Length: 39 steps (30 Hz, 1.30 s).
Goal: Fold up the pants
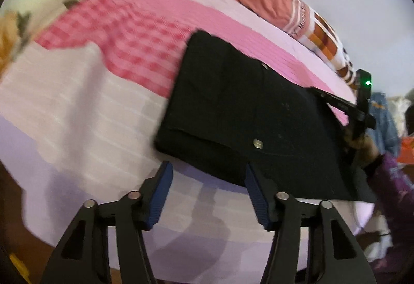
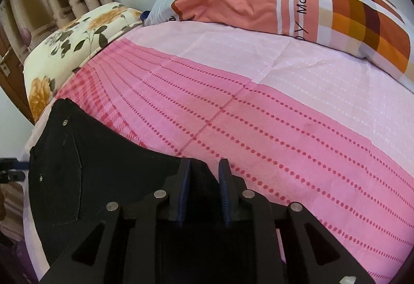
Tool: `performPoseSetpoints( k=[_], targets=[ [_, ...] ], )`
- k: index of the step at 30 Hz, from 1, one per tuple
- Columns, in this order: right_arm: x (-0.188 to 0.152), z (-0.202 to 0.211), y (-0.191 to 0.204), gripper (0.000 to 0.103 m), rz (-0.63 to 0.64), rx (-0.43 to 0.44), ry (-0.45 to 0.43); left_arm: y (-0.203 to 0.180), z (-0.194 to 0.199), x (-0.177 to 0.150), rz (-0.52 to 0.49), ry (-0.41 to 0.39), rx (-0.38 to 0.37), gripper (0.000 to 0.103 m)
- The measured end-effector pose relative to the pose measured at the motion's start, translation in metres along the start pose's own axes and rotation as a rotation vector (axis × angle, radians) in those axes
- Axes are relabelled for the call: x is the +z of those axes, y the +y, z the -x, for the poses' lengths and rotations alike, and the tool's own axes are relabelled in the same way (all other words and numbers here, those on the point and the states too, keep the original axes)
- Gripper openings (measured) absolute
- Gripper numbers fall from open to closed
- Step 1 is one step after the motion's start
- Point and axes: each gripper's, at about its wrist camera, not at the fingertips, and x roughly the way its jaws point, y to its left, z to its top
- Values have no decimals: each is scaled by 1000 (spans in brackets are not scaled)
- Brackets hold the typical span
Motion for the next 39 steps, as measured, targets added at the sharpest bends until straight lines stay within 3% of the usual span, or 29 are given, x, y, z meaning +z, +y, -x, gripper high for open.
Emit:
performPoseSetpoints(
  k=[2,5,7,12,17,20,21,25,30,33,35,39],
  targets=[
    [0,0,0,19,0,0,-1,7,-7,2,72,17,-46,37],
    [0,0,-1,19,-5,9,-1,17,-11,5,164,24,-110,27],
    [0,0,-2,19,-10,14,-2,3,-3,8,98,-19,-69,23],
    [-1,1,-1,19,-3,9,-4,-16,8,20,30,-110,1,21],
    [0,2,-3,22,-5,20,-5,7,-12,12,102,-28,-2,21],
    [0,2,-3,24,-11,23,-5,-1,-14,12,43,-47,31,21],
    [1,2,-4,25,-18,33,-3,-6,-16,12,16,-50,50,21],
    [3,11,-14,51,-102,87,-4,-6,-13,9,32,-62,54,25],
    [-11,74,-50,51,-298,123,-174,-16,-10,9,-40,-64,105,26],
    [-44,126,-69,53,-422,177,-254,-21,-6,9,-71,-77,162,38],
    [-71,154,-66,53,-431,204,-259,-21,-2,11,-64,-98,201,55],
    [-156,202,-56,53,-447,127,-186,-20,22,14,-47,-167,282,58]
  ],
)
